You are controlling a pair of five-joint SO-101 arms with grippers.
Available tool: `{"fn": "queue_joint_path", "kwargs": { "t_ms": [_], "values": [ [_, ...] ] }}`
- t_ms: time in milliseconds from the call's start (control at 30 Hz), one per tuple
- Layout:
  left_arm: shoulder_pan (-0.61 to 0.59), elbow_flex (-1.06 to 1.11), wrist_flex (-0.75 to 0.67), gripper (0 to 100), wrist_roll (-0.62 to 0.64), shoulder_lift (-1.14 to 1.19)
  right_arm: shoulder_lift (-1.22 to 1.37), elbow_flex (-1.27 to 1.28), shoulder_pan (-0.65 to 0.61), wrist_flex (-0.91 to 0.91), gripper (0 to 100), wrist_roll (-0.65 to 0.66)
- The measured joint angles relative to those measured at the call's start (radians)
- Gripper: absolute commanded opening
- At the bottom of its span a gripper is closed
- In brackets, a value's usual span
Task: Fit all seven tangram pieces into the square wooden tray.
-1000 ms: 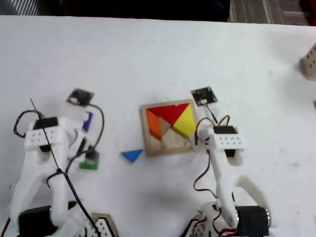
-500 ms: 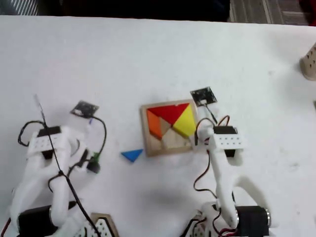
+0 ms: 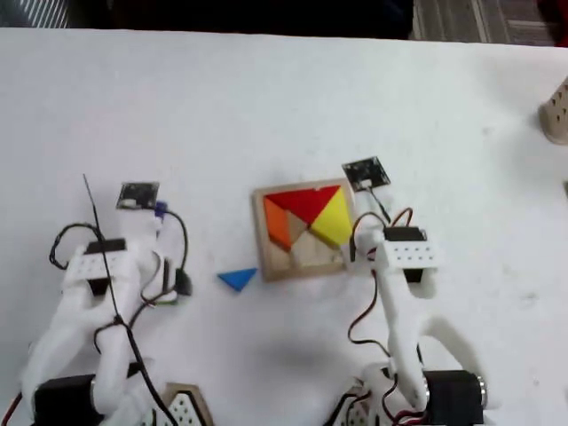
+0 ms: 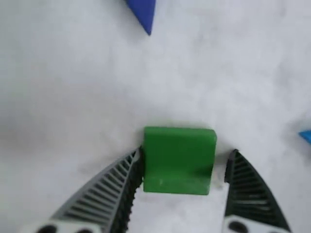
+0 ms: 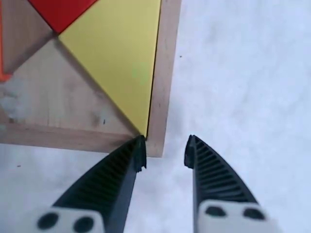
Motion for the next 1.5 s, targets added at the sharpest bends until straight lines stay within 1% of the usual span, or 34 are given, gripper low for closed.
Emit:
{"fn": "queue_joint_path", "kwargs": {
  "t_ms": [67, 100, 233, 267, 333, 467, 567, 700, 833, 933, 1033, 1100, 1233, 1500],
  "values": [
    [0.0, 0.008, -0.003, 24, 0.006, -0.003, 0.0, 0.0, 0.0, 0.0, 14.1, 0.0],
    [0.0, 0.009, -0.005, 21, 0.008, -0.005, 0.0, 0.0, 0.0, 0.0, 14.1, 0.0],
    [0.012, 0.008, -0.006, 2, 0.009, -0.009, 0.0, 0.0, 0.0, 0.0, 14.1, 0.003],
    [0.015, 0.008, -0.006, 2, 0.011, -0.009, 0.0, 0.0, 0.0, 0.0, 14.1, 0.003],
    [0.018, 0.008, -0.006, 6, 0.011, -0.011, 0.0, 0.0, 0.0, 0.0, 14.1, 0.003],
    [0.018, 0.008, -0.006, 2, 0.011, -0.015, 0.0, 0.0, 0.0, 0.0, 14.1, 0.003],
    [0.023, 0.008, -0.006, 2, 0.011, -0.015, 0.0, 0.0, 0.0, 0.0, 14.1, 0.003],
    [0.074, -0.003, -0.002, 2, 0.009, -0.015, 0.0, 0.0, 0.003, 0.0, 14.1, 0.003],
    [0.155, -0.101, 0.104, 2, 0.009, -0.012, 0.0, 0.0, 0.008, 0.0, 14.1, 0.003],
    [0.187, -0.244, 0.235, 2, 0.011, -0.012, 0.0, 0.0, 0.008, 0.002, 14.1, 0.003],
    [0.232, -0.381, 0.338, 2, 0.011, -0.012, 0.0, 0.0, 0.038, 0.005, 14.1, 0.005],
    [0.275, -0.446, 0.37, 2, 0.011, -0.012, 0.0, 0.0, 0.074, 0.005, 14.1, 0.005],
    [0.373, -0.494, 0.37, 2, 0.011, -0.012, 0.0, 0.0, 0.146, 0.005, 14.1, 0.005],
    [0.652, -0.496, 0.219, 3, 0.014, -0.011, 0.0, 0.0, 0.242, 0.017, 14.1, 0.005]
  ]
}}
